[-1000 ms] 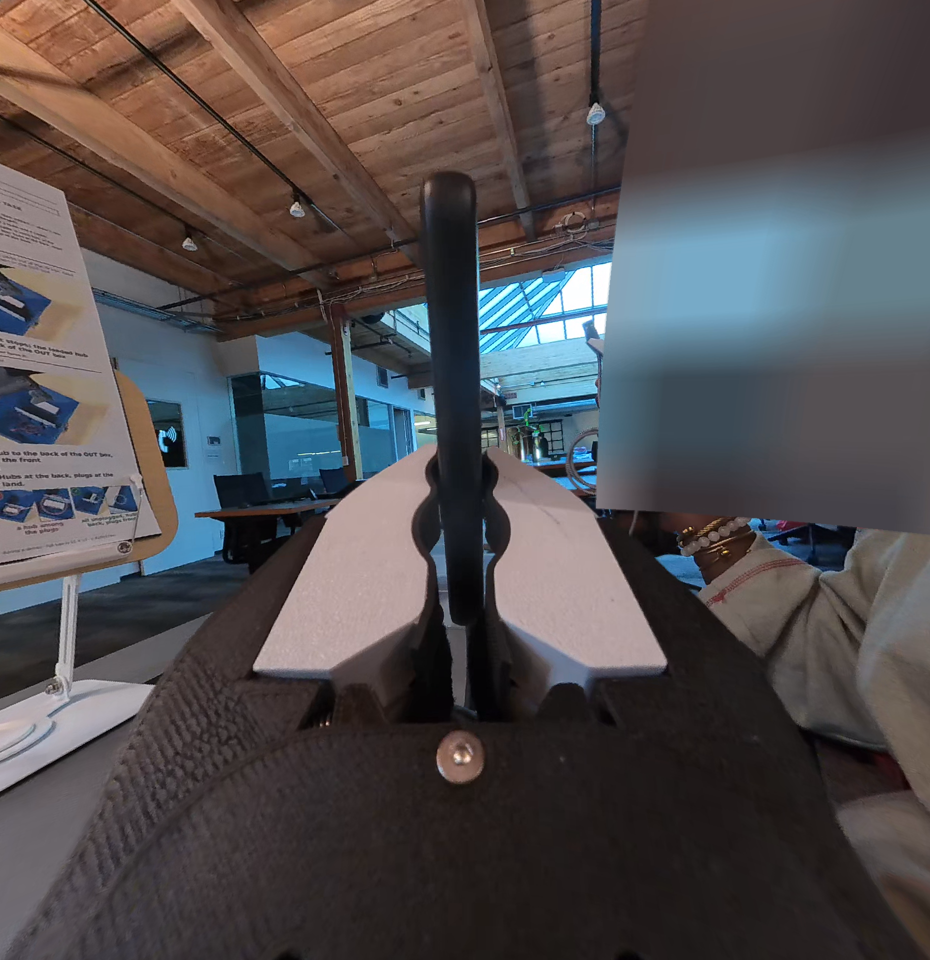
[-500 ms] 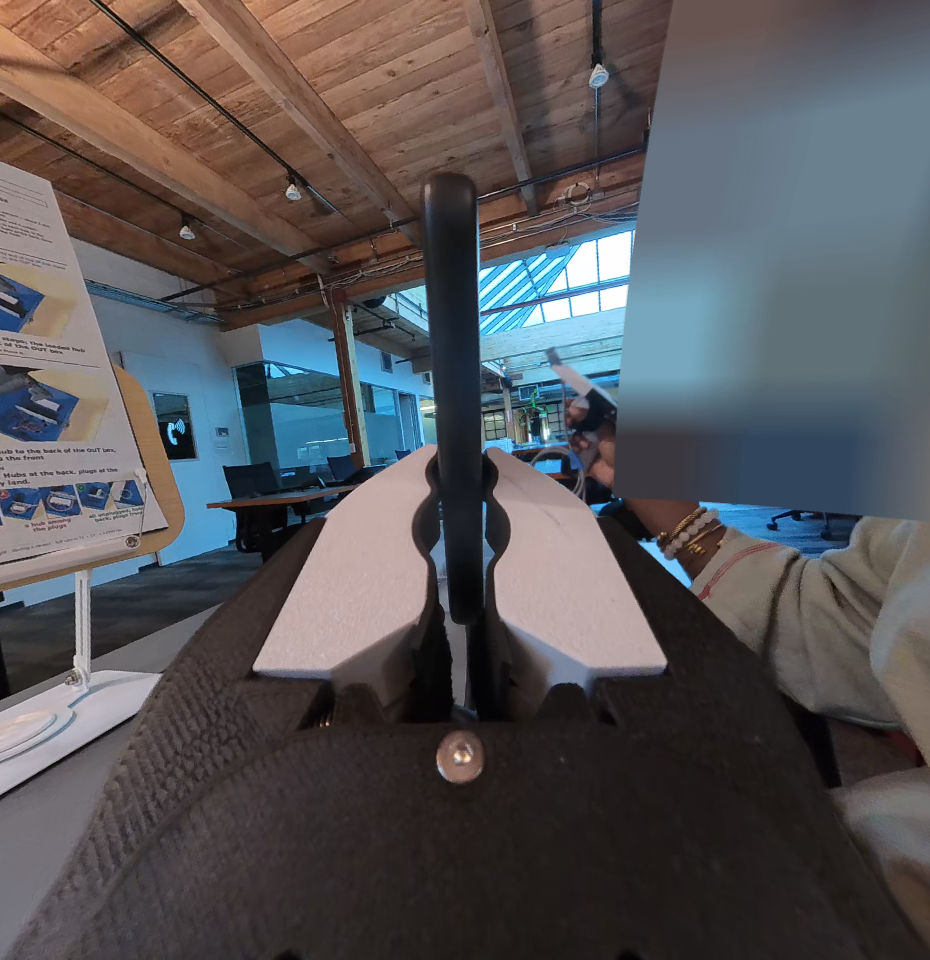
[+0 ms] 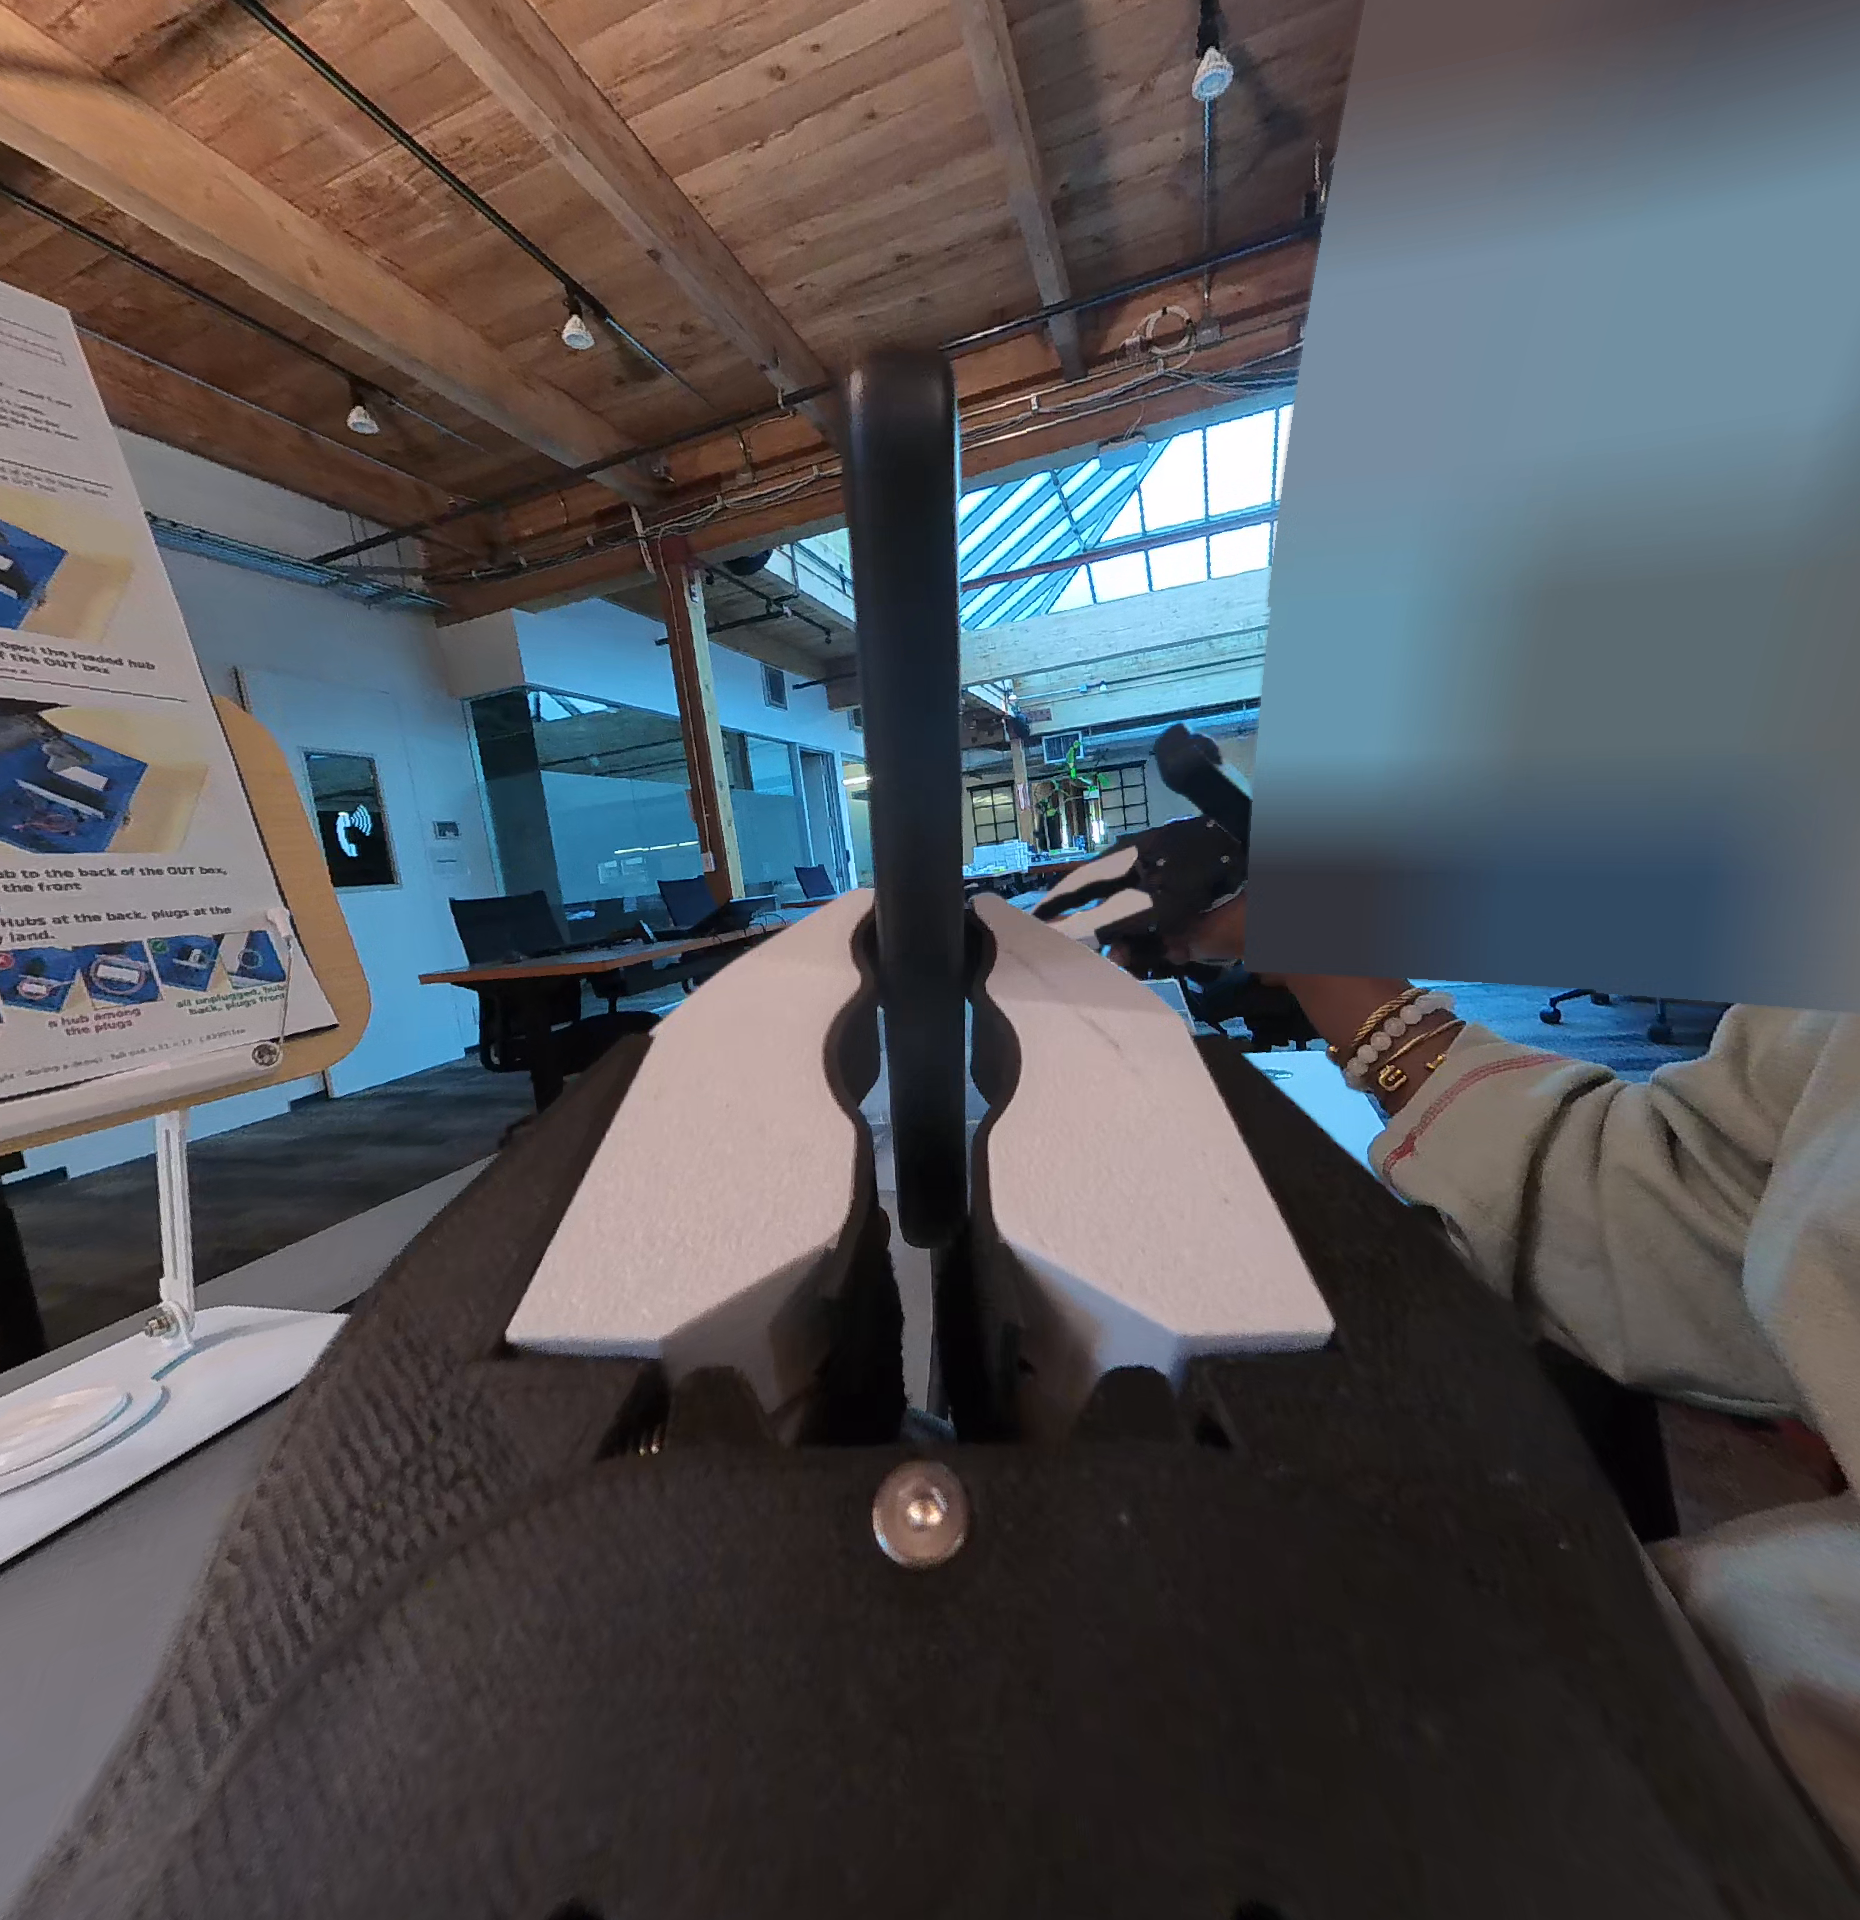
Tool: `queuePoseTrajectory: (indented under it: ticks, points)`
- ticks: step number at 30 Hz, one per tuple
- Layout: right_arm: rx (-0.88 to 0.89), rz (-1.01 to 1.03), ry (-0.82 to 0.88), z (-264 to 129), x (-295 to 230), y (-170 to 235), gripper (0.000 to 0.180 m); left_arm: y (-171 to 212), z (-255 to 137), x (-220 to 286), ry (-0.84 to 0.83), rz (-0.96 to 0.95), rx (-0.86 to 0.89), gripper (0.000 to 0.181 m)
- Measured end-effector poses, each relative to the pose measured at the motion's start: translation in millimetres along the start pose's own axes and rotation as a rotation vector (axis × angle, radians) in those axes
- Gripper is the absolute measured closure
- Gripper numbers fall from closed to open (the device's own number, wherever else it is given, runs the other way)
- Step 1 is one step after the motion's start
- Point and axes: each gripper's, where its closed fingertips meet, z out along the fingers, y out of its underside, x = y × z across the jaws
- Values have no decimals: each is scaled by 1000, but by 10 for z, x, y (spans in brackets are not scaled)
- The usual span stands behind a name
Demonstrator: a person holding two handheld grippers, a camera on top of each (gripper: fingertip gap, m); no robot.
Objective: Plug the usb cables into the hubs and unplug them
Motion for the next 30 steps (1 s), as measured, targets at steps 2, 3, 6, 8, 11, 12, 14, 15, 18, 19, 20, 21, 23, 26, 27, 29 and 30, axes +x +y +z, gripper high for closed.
queuePoseTrajectory:
  ticks: [2, 3, 6, 8, 11, 12, 14, 15, 18, 19, 20, 21, 23, 26, 27, 29, 30]
  points:
    - [-45, 20, -1, -4, -2, 32, 144, 9, 0, -8, -3, -4, -6, 168]
    - [-46, 33, 3, -19, 1, 10, 137, 15, 1, -11, -4, -7, -9, 168]
    - [35, 78, 46, -117, 50, -229, 126, 38, 3, -22, -9, -17, -22, 168]
    - [166, 126, 21, -217, -24, -562, 126, 67, 8, -26, -12, -24, -39, 168]
    - [463, 193, -126, -464, -342, -1254, 129, 108, 16, -29, -12, -27, -64, 168]
    - [569, 202, -200, -576, -502, -1491, 130, 118, 26, -24, -7, -28, -68, 168]
    - [750, 167, -384, -822, -917, -1901, 132, 136, 42, -4, 5, -32, -78, 168]
    - [813, 132, -485, -940, -1156, -2051, 132, 148, 37, 6, 11, -31, -87, 168]
    - [885, -2, -778, -1211, -1917, -2299, 132, 206, 65, 89, 59, -14, -120, 168]
    - [893, -48, -852, -1274, -2149, -2338, 132, 229, 62, 133, 83, -8, -135, 168]
    - [899, -85, -909, -1323, -2356, -2372, 132, 267, 81, 184, 110, -2, -155, 168]
    - [900, -109, -955, -1354, -2539, -2399, 131, 307, 78, 233, 139, 5, -180, 168]
    - [879, -139, -1030, -1369, -2844, -2419, 132, 410, 95, 357, 209, 28, -237, 168]
    - [838, -157, -1072, -1308, -3123, -2403, 143, 576, 120, 514, 284, 68, -320, 168]
    - [822, -176, -1075, -1278, -3193, -2383, 156, 618, 126, 546, 299, 71, -341, 168]
    - [817, -224, -1080, -1264, -3230, -2343, 164, 676, 134, 579, 313, 79, -368, 168]
    - [811, -233, -1065, -1249, -3199, -2339, 165, 671, 149, 561, 298, 77, -360, 166]
